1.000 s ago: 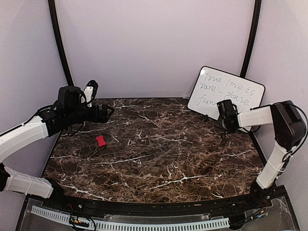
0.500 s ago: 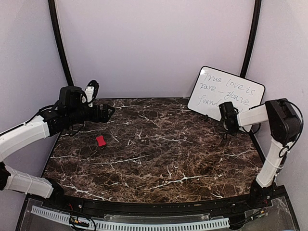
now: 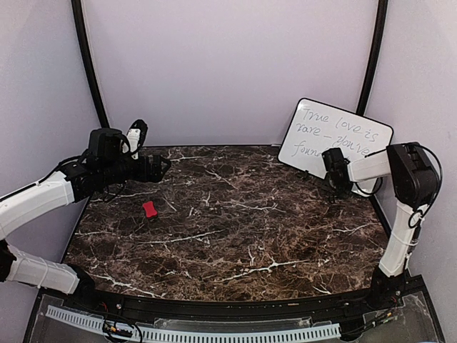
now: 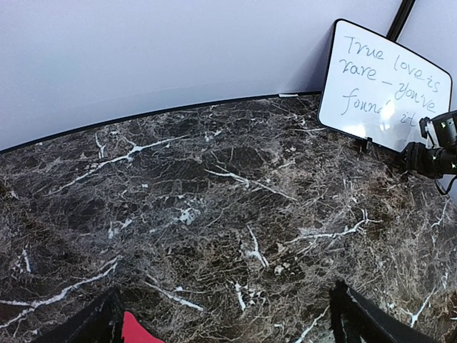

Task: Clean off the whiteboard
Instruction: Move the whiteboard to the center of the board.

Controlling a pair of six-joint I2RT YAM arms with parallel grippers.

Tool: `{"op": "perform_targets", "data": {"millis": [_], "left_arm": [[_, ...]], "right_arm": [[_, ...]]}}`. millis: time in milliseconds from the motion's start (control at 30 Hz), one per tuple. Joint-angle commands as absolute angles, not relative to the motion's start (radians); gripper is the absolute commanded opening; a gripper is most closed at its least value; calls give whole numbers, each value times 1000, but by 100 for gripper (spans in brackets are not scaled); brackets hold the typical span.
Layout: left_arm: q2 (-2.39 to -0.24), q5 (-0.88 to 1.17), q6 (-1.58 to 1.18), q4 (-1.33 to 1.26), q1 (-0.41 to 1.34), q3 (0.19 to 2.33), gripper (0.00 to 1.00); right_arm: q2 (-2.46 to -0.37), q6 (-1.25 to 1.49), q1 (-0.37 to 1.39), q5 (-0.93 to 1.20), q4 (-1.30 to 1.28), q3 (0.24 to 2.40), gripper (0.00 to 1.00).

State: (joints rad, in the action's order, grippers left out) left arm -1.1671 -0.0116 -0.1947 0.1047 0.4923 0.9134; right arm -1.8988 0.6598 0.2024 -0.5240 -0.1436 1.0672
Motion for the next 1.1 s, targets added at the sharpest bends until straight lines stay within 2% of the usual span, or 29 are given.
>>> {"op": "perform_targets", "data": {"millis": [0, 333, 367, 467, 767, 1067], "left_arm": [[-1169, -3, -203, 86, 495, 905, 99], [-1169, -3, -203, 83, 495, 904, 99], [-1170, -3, -204, 84, 495, 905, 99], [-1170, -3, -204, 84, 495, 905, 99], [-1172, -3, -203, 84, 495, 905, 99], [-1177, -3, -205, 86, 495, 908, 99]], "right_arm": [[-1923, 680, 193, -542, -177, 1109, 63], [-1907, 698, 193, -571, -185, 1111, 46], [-1910, 701, 193, -572, -188, 1113, 40], [-1916, 704, 193, -576, -197, 1121, 29], [-1917, 706, 193, -578, -202, 1125, 1], [-1875, 696, 256, -623, -206, 1072, 0]]}}
